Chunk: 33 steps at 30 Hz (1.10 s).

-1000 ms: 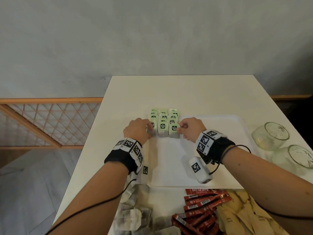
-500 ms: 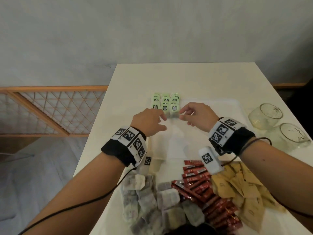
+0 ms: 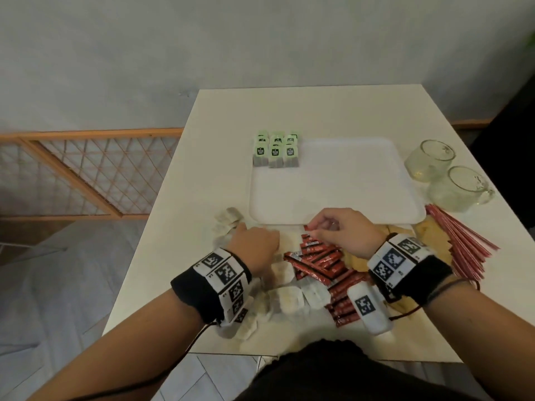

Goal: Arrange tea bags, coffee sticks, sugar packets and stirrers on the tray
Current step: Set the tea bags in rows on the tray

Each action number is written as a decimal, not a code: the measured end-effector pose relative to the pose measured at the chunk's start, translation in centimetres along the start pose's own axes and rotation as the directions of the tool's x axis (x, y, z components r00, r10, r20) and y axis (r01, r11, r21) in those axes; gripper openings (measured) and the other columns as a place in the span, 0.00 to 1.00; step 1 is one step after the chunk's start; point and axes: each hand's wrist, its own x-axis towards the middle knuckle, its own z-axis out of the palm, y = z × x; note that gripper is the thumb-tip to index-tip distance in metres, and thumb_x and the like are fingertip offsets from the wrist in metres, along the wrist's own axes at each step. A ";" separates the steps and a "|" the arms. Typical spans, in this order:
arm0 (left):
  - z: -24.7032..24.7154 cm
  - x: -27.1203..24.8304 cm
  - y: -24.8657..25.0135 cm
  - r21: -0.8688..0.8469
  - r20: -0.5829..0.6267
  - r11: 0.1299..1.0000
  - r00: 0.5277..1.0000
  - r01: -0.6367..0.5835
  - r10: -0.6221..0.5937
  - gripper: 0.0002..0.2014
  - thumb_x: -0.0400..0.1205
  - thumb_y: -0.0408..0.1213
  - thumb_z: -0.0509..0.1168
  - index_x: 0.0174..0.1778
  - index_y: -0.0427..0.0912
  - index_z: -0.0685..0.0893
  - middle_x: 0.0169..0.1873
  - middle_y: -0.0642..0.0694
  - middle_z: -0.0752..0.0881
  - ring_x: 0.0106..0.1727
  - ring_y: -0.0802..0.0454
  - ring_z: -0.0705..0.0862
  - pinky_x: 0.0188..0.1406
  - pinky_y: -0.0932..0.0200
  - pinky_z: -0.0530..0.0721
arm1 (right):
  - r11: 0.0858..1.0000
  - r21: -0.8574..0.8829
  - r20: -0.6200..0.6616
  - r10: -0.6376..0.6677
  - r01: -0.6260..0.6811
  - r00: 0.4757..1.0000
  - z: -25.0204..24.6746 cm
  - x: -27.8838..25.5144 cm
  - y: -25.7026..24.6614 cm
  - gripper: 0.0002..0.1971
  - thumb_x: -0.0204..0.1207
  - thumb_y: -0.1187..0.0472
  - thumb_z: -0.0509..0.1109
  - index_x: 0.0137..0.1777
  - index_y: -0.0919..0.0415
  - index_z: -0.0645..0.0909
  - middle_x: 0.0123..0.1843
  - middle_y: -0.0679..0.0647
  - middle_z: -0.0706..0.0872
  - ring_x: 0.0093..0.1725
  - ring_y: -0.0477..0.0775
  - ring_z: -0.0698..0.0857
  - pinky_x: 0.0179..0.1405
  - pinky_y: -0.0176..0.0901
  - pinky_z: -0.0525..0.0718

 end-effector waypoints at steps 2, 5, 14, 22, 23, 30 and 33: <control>0.1 -0.3 0.3 0.040 -0.007 0.999 1.000 0.024 -0.024 0.21 0.73 0.51 0.75 0.57 0.45 0.83 0.50 0.50 0.87 0.55 0.48 0.83 0.69 0.46 0.68 | 1.000 -0.013 0.002 -0.010 0.010 1.000 0.2 -0.6 0.0 0.07 0.73 0.53 0.76 0.50 0.49 0.87 0.42 0.47 0.88 0.39 0.43 0.83 0.46 0.41 0.81; 0.0 -0.8 0.3 0.038 -0.026 0.999 0.999 0.025 -0.024 0.12 0.75 0.47 0.70 0.49 0.45 0.87 0.46 0.49 0.87 0.52 0.49 0.82 0.71 0.45 0.67 | 0.998 -0.053 -0.005 -0.020 0.019 1.000 0.2 -1.5 -0.3 0.07 0.74 0.53 0.76 0.50 0.48 0.86 0.45 0.48 0.87 0.41 0.41 0.82 0.46 0.39 0.79; -2.6 -2.4 0.4 -0.310 -0.259 0.944 0.965 -0.117 0.035 0.12 0.71 0.43 0.75 0.46 0.52 0.79 0.39 0.57 0.81 0.43 0.53 0.79 0.43 0.55 0.78 | 0.991 0.077 0.136 -0.116 0.106 0.984 0.4 -4.4 -3.0 0.26 0.61 0.47 0.84 0.60 0.46 0.83 0.52 0.43 0.88 0.44 0.45 0.88 0.49 0.34 0.85; -2.1 -2.4 1.6 -0.486 -0.253 0.857 0.966 -0.174 0.053 0.17 0.70 0.49 0.78 0.47 0.50 0.79 0.41 0.54 0.83 0.41 0.55 0.81 0.36 0.58 0.77 | 0.985 -0.031 -0.056 -0.174 0.172 0.983 1.1 -5.0 -2.4 0.10 0.74 0.50 0.75 0.43 0.55 0.82 0.39 0.58 0.87 0.37 0.57 0.83 0.44 0.53 0.84; -1.9 -2.5 1.6 -0.497 -0.225 0.852 0.973 -0.166 0.058 0.22 0.69 0.52 0.80 0.51 0.50 0.79 0.45 0.54 0.84 0.44 0.55 0.83 0.40 0.58 0.79 | 0.985 -0.039 -0.059 -0.169 0.166 0.984 1.0 -5.0 -2.0 0.10 0.75 0.50 0.74 0.41 0.56 0.81 0.38 0.60 0.86 0.35 0.58 0.82 0.43 0.55 0.83; 1.5 -2.7 1.9 -0.141 -0.060 0.983 0.992 -0.118 0.110 0.53 0.56 0.59 0.84 0.73 0.49 0.64 0.62 0.50 0.76 0.61 0.49 0.77 0.63 0.47 0.79 | 0.991 -0.087 -0.081 -0.106 0.099 0.991 0.6 -4.8 -0.5 0.11 0.75 0.52 0.74 0.38 0.56 0.78 0.33 0.57 0.83 0.31 0.47 0.76 0.38 0.51 0.80; 2.3 -2.1 2.0 -0.113 -0.113 0.987 0.989 -0.112 0.099 0.50 0.59 0.56 0.83 0.72 0.49 0.63 0.60 0.51 0.77 0.59 0.49 0.77 0.64 0.50 0.76 | 0.991 -0.095 -0.089 -0.104 0.096 0.991 0.3 -4.8 -0.4 0.10 0.75 0.51 0.73 0.37 0.51 0.78 0.31 0.49 0.82 0.31 0.46 0.77 0.39 0.52 0.81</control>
